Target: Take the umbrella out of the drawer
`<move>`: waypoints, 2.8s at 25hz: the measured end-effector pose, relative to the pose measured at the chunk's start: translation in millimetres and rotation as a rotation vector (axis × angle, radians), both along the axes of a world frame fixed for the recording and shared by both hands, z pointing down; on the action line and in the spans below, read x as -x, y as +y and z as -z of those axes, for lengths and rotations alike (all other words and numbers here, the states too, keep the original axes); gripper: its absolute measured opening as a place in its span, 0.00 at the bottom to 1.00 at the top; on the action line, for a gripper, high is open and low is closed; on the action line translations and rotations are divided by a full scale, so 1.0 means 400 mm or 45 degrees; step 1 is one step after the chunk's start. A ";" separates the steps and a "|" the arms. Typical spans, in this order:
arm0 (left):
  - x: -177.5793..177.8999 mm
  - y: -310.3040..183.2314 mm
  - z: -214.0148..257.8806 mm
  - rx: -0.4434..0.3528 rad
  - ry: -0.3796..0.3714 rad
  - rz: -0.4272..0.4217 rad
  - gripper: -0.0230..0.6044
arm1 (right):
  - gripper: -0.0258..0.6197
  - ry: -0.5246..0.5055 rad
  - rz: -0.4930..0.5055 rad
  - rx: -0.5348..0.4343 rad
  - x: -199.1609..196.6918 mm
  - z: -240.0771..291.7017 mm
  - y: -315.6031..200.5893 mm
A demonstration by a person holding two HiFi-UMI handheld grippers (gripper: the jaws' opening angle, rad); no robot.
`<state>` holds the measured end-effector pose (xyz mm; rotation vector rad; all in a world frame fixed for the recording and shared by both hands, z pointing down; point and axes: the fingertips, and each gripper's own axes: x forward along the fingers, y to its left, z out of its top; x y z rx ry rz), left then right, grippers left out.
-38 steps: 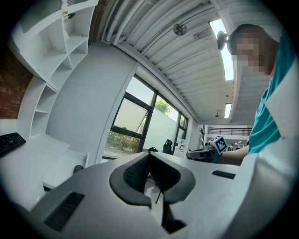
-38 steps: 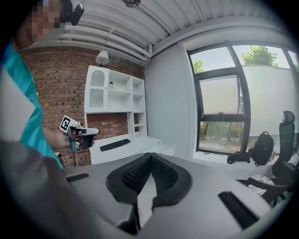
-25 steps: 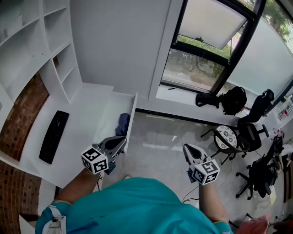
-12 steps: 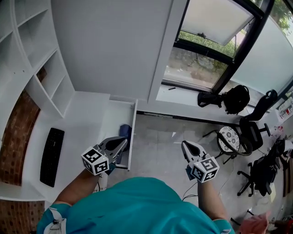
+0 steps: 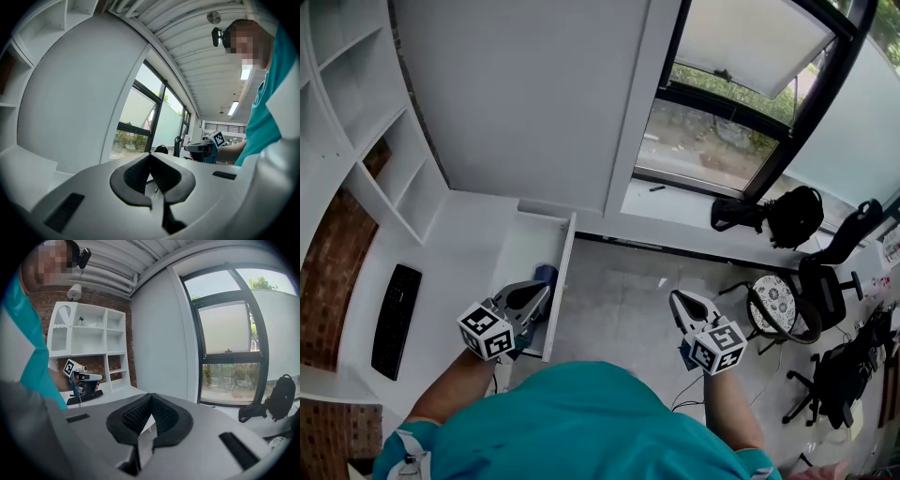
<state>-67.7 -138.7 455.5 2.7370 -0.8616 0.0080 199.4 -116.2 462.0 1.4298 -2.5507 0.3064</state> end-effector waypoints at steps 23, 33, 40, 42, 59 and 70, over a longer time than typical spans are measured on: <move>-0.128 -0.151 -0.039 0.088 0.010 0.251 0.05 | 0.07 -0.064 0.201 0.027 -0.146 -0.040 -0.248; -0.032 -0.193 -0.144 0.168 -0.039 0.345 0.05 | 0.07 0.056 0.400 0.044 0.017 -0.052 -0.340; 0.132 -0.193 -0.332 0.348 -0.150 0.467 0.05 | 0.07 0.139 0.613 0.109 0.261 -0.154 -0.395; 0.174 -0.194 -0.390 0.397 -0.175 0.485 0.05 | 0.07 0.161 0.668 0.123 0.331 -0.190 -0.400; 0.417 -0.140 -0.554 0.506 -0.037 0.654 0.05 | 0.12 0.745 1.495 0.138 0.888 -0.591 -0.331; 0.478 -0.118 -0.527 0.465 0.042 0.689 0.05 | 0.27 1.318 1.965 0.044 0.919 -0.827 -0.277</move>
